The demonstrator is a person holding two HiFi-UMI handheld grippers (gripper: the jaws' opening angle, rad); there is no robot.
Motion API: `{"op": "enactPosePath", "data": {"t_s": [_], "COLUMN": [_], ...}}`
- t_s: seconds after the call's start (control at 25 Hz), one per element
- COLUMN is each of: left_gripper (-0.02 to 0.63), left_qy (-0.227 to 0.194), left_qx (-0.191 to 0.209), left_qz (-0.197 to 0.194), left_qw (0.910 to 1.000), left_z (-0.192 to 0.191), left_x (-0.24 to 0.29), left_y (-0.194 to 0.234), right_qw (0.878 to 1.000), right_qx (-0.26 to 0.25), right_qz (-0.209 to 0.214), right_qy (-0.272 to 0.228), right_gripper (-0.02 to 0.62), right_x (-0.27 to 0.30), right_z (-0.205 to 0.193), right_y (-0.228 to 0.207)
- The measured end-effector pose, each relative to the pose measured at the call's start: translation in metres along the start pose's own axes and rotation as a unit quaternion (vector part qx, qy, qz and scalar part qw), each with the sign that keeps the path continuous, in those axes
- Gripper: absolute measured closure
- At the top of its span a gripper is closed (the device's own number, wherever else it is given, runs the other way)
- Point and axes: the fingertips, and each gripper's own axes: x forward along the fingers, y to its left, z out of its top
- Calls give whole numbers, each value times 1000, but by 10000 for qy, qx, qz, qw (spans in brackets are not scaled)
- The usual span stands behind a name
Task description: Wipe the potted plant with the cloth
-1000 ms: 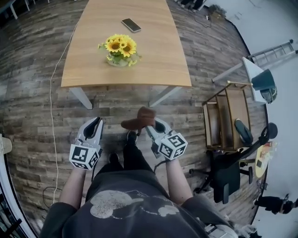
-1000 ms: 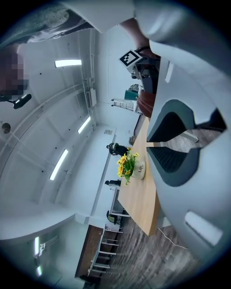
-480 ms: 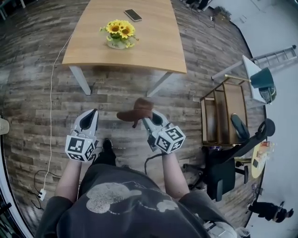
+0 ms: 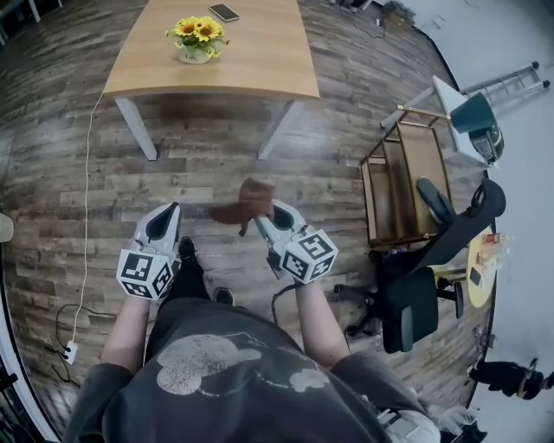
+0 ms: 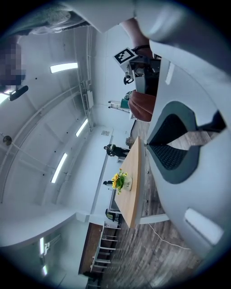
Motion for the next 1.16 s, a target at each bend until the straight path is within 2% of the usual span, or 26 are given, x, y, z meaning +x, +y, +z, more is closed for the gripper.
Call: {"op": "enactPosePath", "data": {"t_s": [0.28,0.68,1.16], "left_gripper": [588,588,588], "left_qy": [-142,-194,-293], "left_qx": [86,183,156], "left_qz": [116,202,532], "left_qw": [9998,9994,9980], "left_z": [-8,-15,-11], "left_x": [-38,-73,-110], "left_y": [-53,-87,-86], "right_qw": [9993,9980,9992], "right_qx": [-106,-306,-314], "right_qz": [337,541,246], "right_qy": [157,138,60], "right_gripper": [548,548,549], "right_x": [-53,-84,-101], "right_z": [-31,-44,-49], "right_y": [35,60,60]}}
